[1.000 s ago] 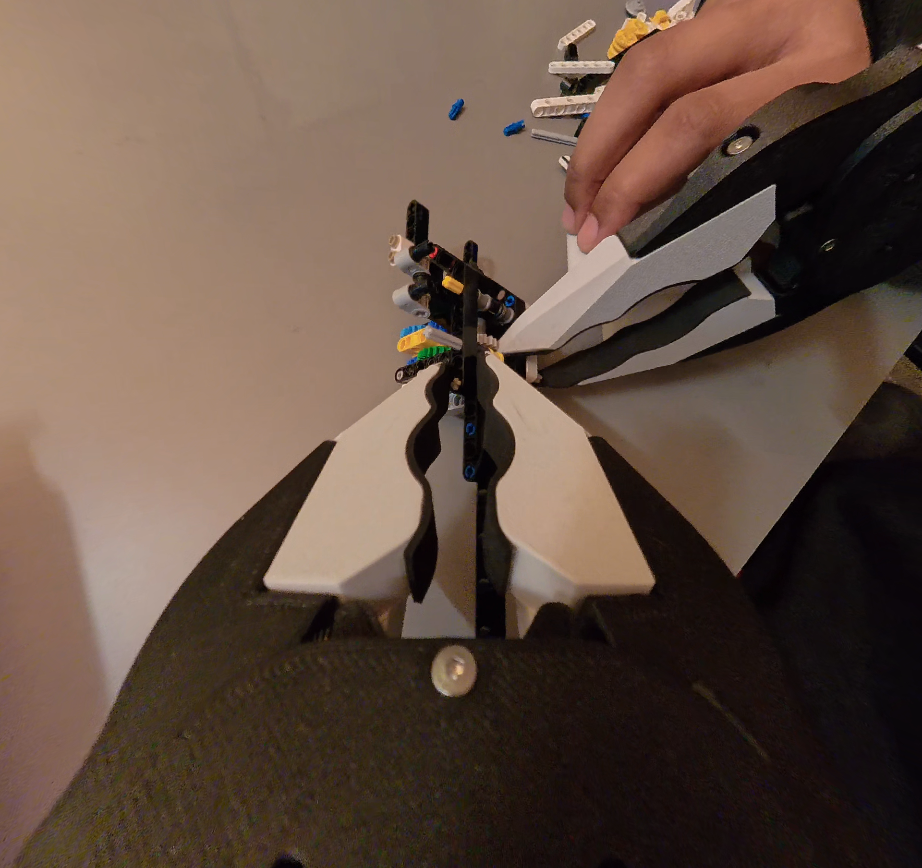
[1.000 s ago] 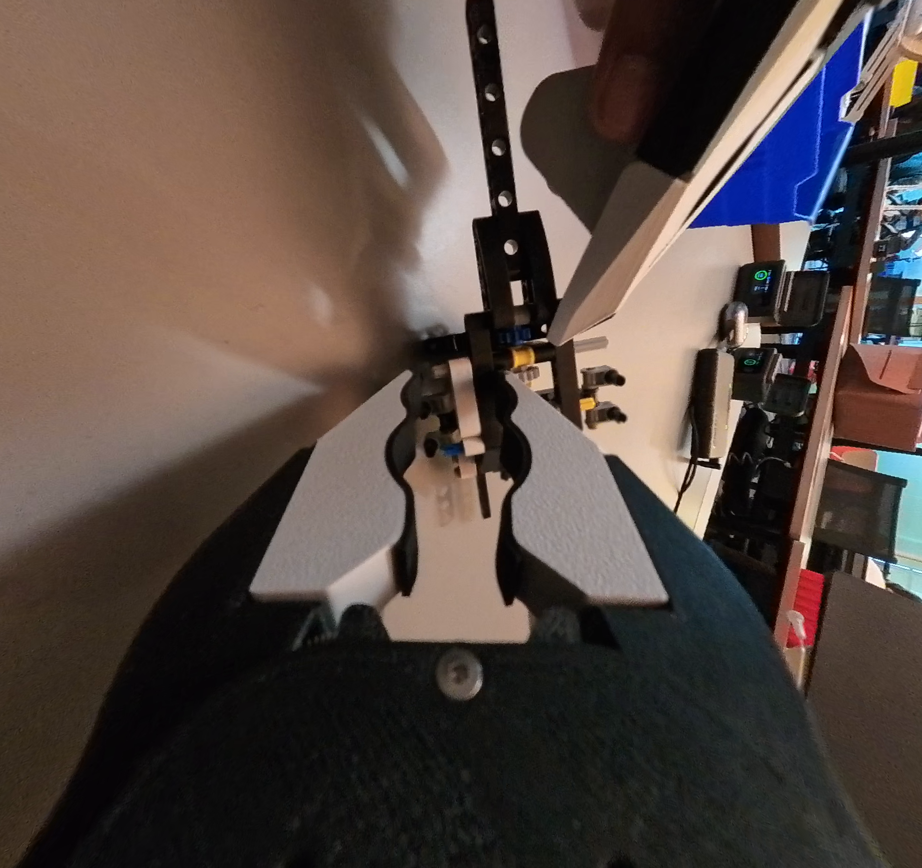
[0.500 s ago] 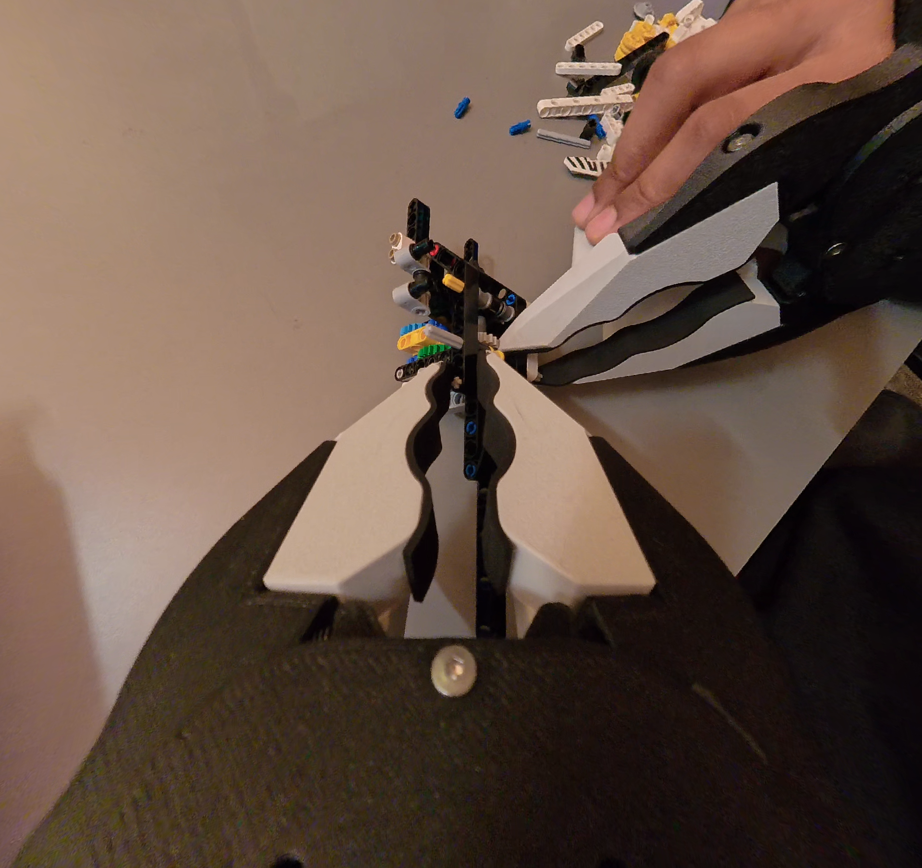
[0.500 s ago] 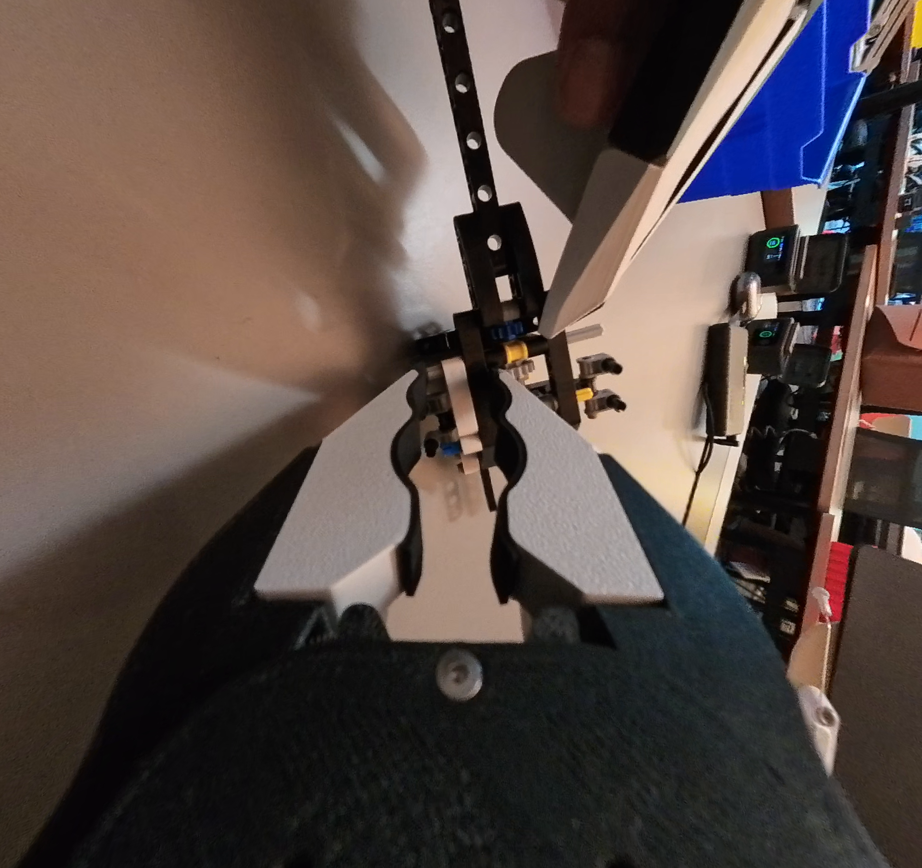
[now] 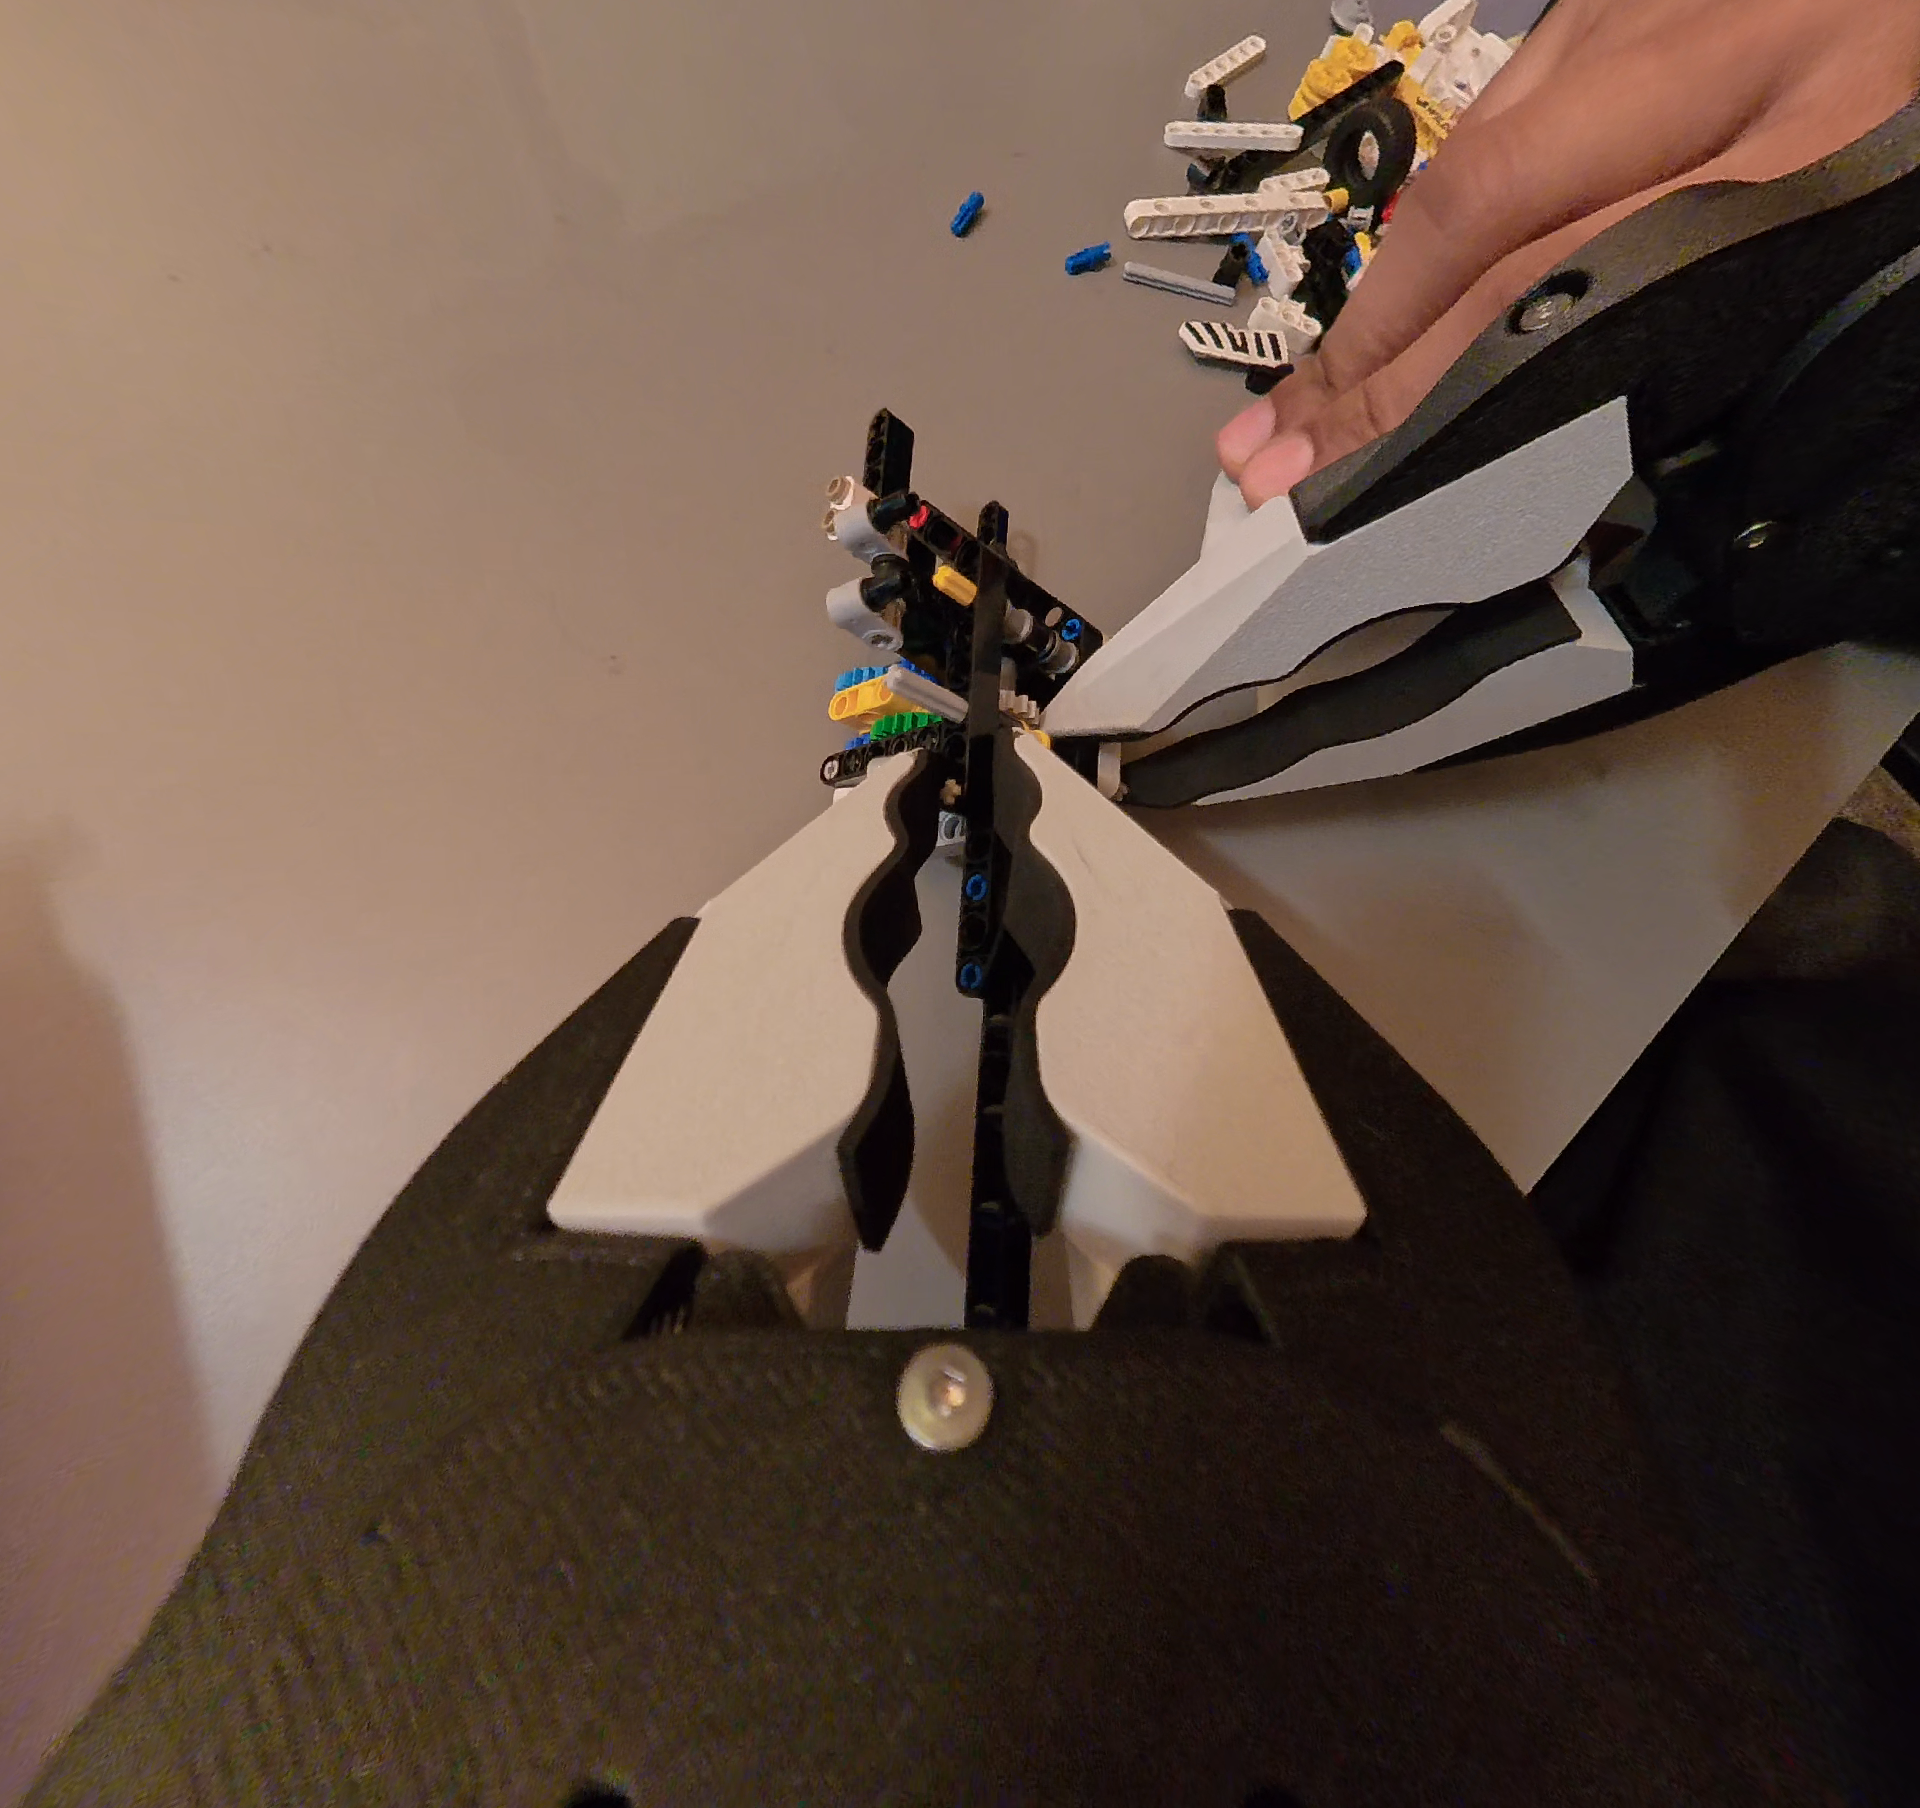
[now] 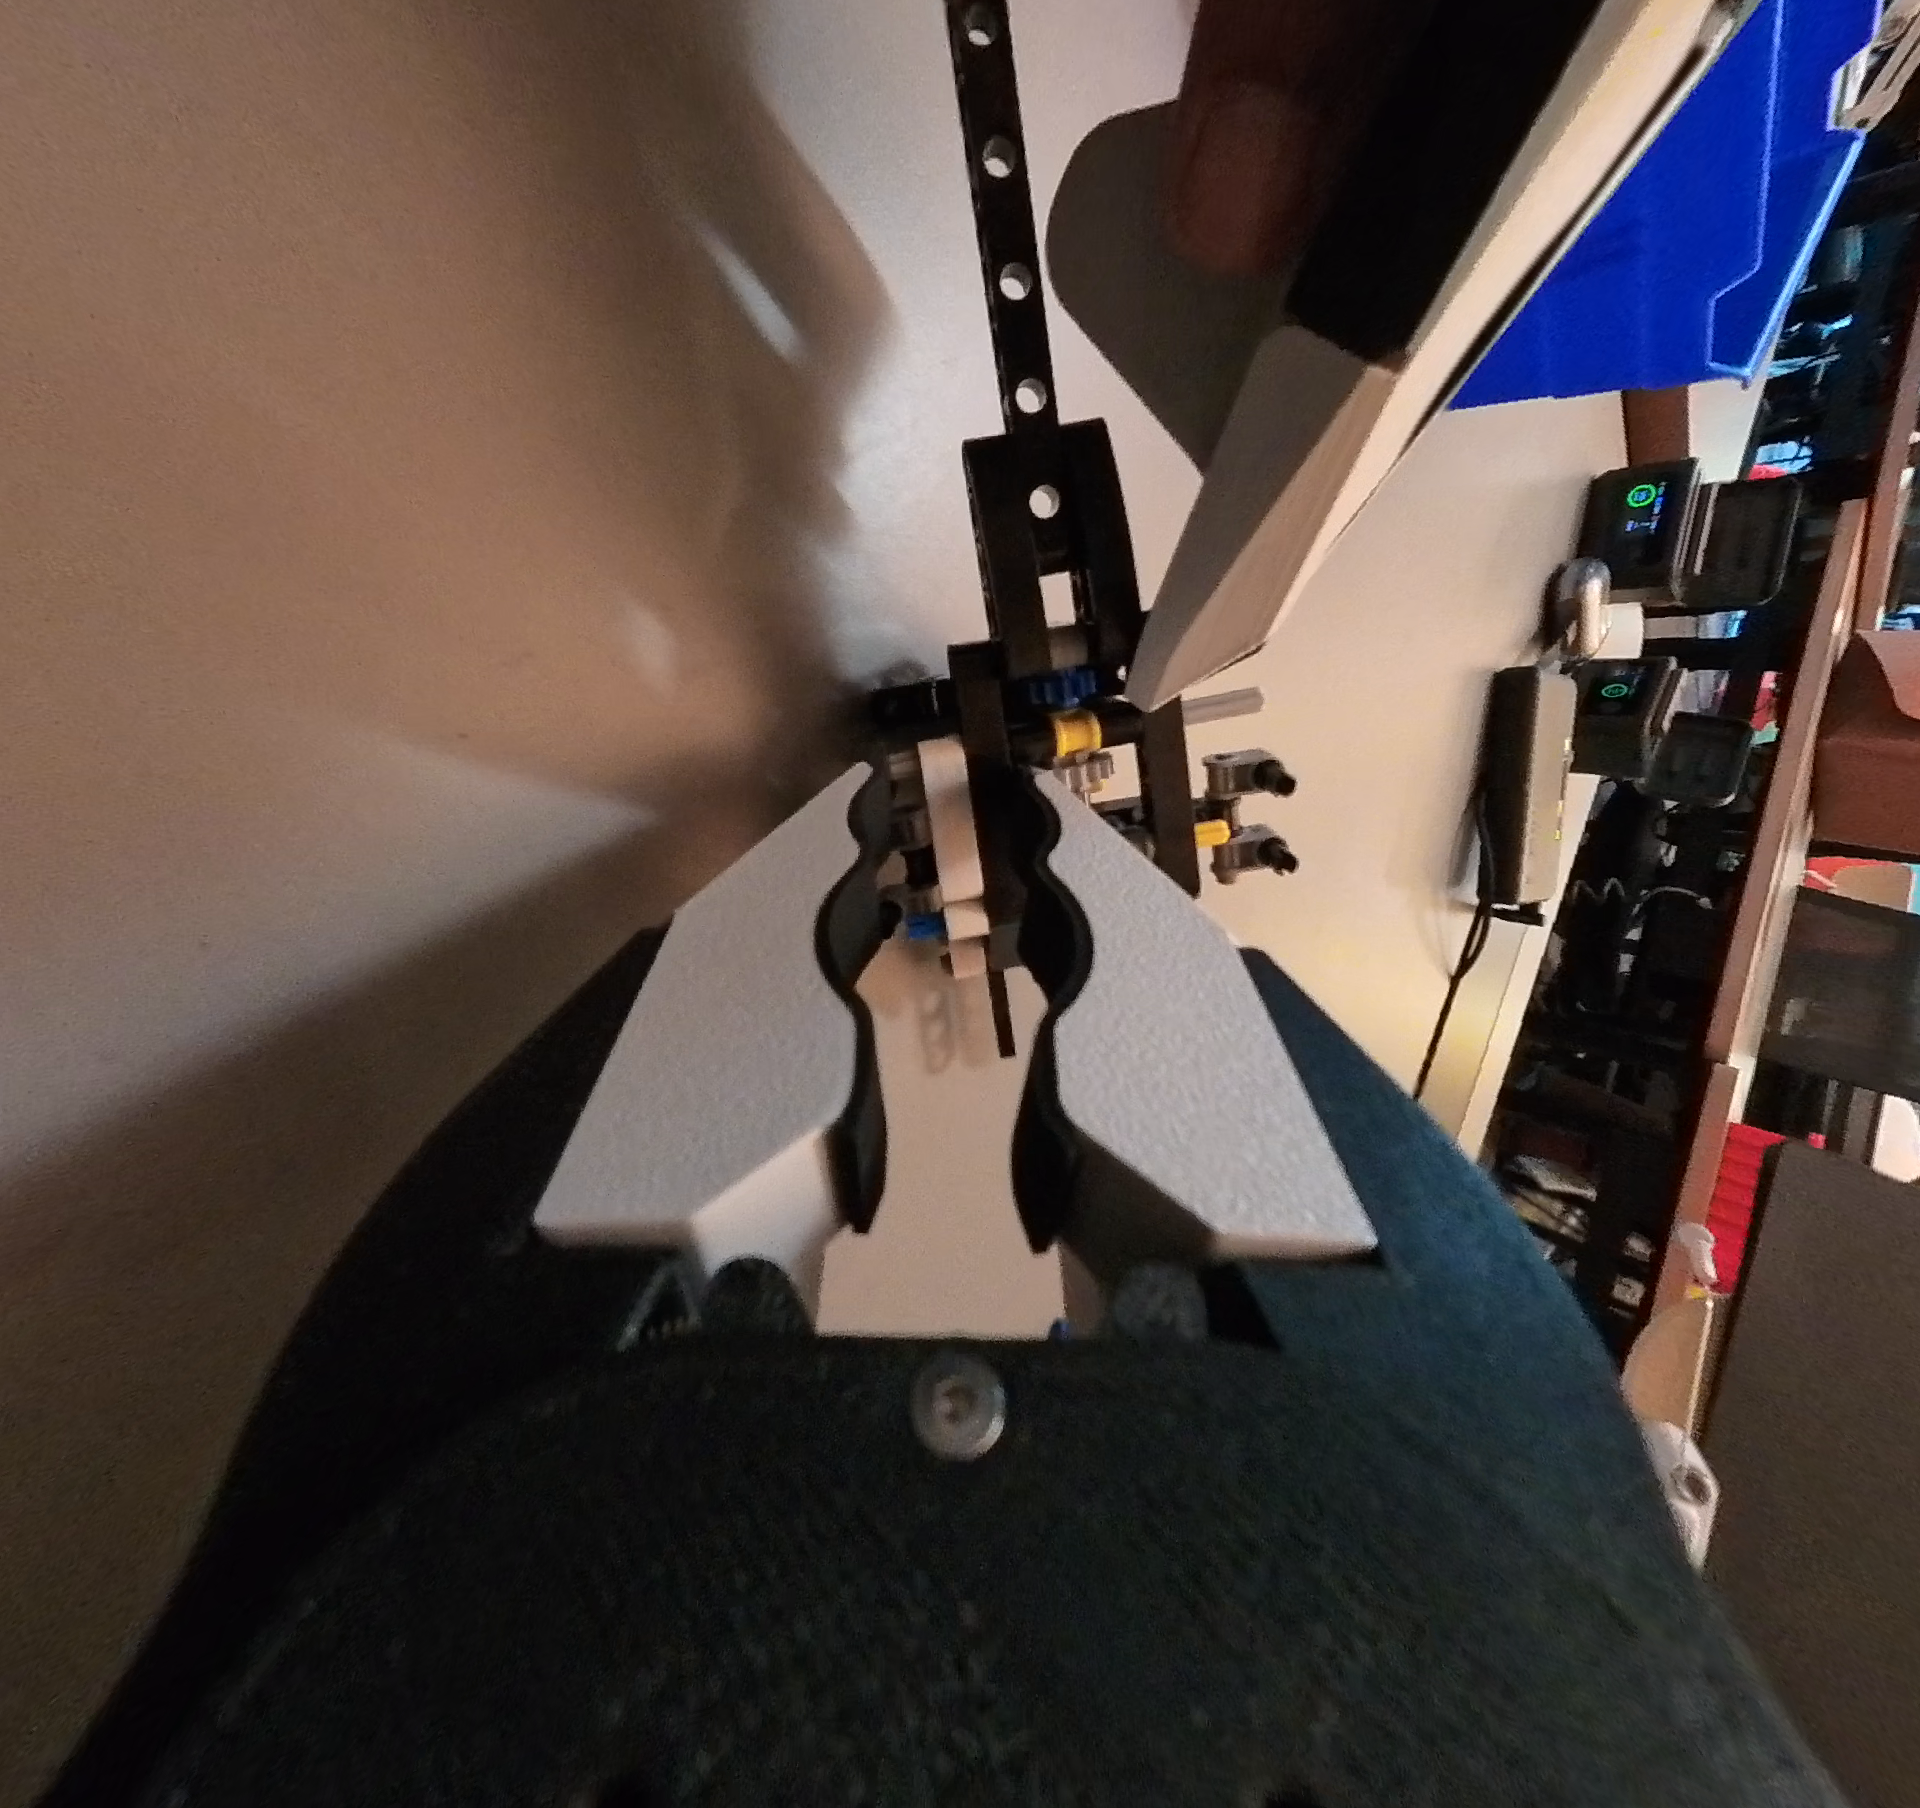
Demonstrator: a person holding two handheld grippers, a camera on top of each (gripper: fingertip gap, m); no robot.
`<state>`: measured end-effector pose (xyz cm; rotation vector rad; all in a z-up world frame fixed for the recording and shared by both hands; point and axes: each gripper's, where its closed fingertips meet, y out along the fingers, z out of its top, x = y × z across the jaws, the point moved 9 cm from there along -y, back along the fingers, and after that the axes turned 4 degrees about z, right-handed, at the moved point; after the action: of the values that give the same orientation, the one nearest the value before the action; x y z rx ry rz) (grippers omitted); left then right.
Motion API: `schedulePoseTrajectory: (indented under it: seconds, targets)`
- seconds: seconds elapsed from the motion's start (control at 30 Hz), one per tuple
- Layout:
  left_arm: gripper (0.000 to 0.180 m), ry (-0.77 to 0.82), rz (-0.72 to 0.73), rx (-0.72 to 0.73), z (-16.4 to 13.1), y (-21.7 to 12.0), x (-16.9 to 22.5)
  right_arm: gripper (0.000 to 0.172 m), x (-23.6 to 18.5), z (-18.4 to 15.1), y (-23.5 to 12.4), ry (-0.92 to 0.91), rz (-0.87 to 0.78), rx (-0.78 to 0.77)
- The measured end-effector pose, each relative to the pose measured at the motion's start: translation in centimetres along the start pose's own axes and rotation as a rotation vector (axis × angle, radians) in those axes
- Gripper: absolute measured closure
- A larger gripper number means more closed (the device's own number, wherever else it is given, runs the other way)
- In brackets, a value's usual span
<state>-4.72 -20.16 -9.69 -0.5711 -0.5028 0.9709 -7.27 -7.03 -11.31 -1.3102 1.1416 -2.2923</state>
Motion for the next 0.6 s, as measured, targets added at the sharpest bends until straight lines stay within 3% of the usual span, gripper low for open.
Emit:
schedulePoseTrajectory:
  seconds: [0.6]
  targets:
    - [0.169, 0.008, -0.028, 0.033, -0.08, 0.19, 0.36, 0.157, 0.02, -0.04, -0.17, -0.038, 0.006, -0.010]
